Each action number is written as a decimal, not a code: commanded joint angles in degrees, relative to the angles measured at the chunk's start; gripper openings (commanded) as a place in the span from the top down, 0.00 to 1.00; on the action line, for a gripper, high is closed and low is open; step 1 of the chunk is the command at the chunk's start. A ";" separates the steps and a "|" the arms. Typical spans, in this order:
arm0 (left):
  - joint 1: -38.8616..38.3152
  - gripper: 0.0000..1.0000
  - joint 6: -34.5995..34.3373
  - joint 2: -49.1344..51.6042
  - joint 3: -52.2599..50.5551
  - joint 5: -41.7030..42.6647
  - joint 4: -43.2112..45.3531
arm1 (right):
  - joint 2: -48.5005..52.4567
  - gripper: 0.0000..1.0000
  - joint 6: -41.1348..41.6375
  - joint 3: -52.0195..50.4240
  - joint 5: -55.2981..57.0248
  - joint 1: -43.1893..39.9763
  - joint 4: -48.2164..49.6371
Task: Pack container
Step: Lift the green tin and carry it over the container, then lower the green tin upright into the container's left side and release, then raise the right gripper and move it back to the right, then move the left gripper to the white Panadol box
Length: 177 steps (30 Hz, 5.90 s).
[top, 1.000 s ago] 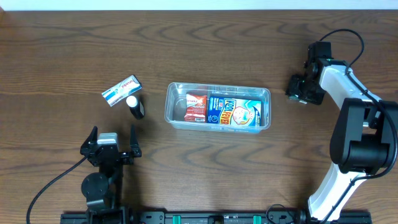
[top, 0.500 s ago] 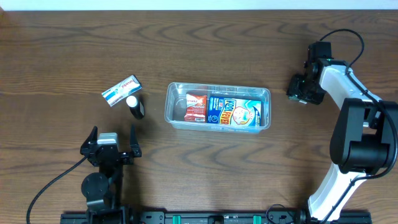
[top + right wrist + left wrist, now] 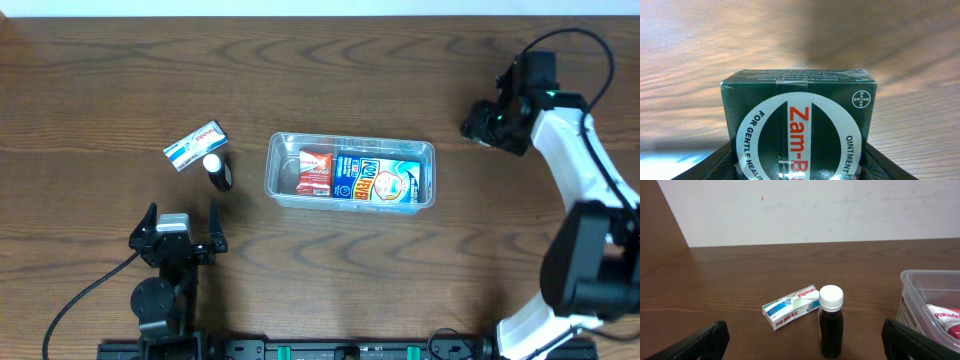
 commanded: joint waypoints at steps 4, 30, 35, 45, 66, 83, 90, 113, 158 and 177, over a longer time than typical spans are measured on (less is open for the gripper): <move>0.28 0.02 -0.50 0.00 -0.98 0.39 -1.90 | -8.28 0.38 -1.09 0.24 -18.97 1.97 0.63; 0.28 0.02 -0.50 0.00 -0.98 0.39 -1.90 | -7.08 0.38 14.80 0.15 7.04 43.71 7.34; 0.28 0.02 -0.50 0.00 -0.98 0.39 -1.90 | -1.90 0.38 19.08 0.15 14.27 48.04 9.27; 0.28 0.02 -0.50 0.00 -0.98 0.39 -1.90 | 4.31 0.35 23.39 0.15 18.99 49.00 10.71; 0.28 0.02 -0.50 0.00 -0.98 0.39 -1.90 | 8.17 0.36 27.26 0.13 20.70 48.96 11.08; 0.28 0.02 -0.50 0.00 -0.98 0.39 -1.90 | 8.17 0.28 28.48 0.13 21.64 49.09 11.04; 0.28 0.02 -0.50 0.00 -0.98 0.39 -1.90 | 8.17 0.28 27.23 0.13 21.20 49.44 12.07; 0.28 0.02 -0.48 0.00 -0.98 0.39 -1.90 | 0.83 0.05 21.70 0.28 21.66 50.42 11.47; 0.24 0.02 -10.16 3.13 4.37 3.39 -9.97 | -16.94 0.01 17.53 0.13 28.87 11.78 -0.72; 0.31 0.02 -6.14 57.11 52.48 3.28 -38.27 | -17.00 0.01 11.30 0.13 31.63 -1.14 -0.85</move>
